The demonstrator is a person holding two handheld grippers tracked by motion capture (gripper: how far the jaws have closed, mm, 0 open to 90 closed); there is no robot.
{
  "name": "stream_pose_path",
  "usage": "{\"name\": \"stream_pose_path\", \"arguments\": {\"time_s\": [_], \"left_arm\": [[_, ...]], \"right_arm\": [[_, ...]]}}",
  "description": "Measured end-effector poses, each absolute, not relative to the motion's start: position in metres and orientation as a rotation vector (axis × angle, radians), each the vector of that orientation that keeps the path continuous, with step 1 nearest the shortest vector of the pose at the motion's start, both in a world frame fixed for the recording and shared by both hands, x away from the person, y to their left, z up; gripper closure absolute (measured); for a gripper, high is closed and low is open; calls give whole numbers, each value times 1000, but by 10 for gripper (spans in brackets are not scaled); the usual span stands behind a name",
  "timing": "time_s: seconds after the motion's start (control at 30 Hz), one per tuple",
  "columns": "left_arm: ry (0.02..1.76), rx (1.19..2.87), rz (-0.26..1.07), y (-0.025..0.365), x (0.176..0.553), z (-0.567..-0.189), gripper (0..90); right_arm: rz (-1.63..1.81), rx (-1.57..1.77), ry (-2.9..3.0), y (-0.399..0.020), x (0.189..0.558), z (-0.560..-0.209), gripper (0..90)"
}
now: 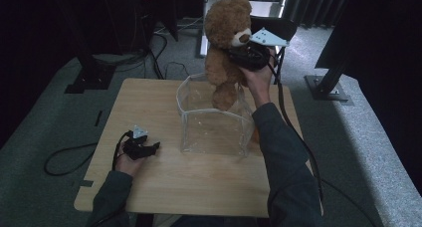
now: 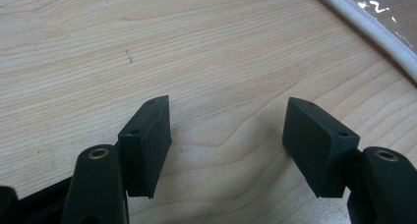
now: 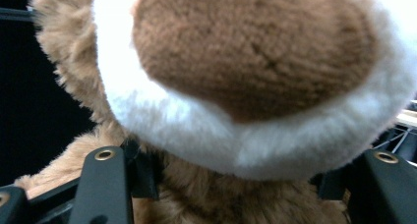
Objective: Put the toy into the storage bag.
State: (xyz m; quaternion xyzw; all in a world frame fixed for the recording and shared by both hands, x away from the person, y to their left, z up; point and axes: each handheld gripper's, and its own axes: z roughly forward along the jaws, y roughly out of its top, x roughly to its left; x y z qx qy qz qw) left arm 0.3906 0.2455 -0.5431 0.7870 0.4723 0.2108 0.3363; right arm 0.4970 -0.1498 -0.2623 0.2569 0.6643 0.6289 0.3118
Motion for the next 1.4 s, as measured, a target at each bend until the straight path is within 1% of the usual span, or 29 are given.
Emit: {"name": "stream_pose_path", "arguments": {"time_s": [0.43, 0.83, 1.4], "left_arm": [[1232, 2052, 549, 245, 391, -543, 357], [1230, 2058, 549, 246, 390, -543, 357], [1232, 2051, 550, 245, 391, -543, 355]], "right_arm": [[1724, 591, 1806, -130, 480, -266, 355], [1771, 499, 1834, -114, 467, -260, 354], [1824, 474, 1891, -97, 463, -269, 349]]}}
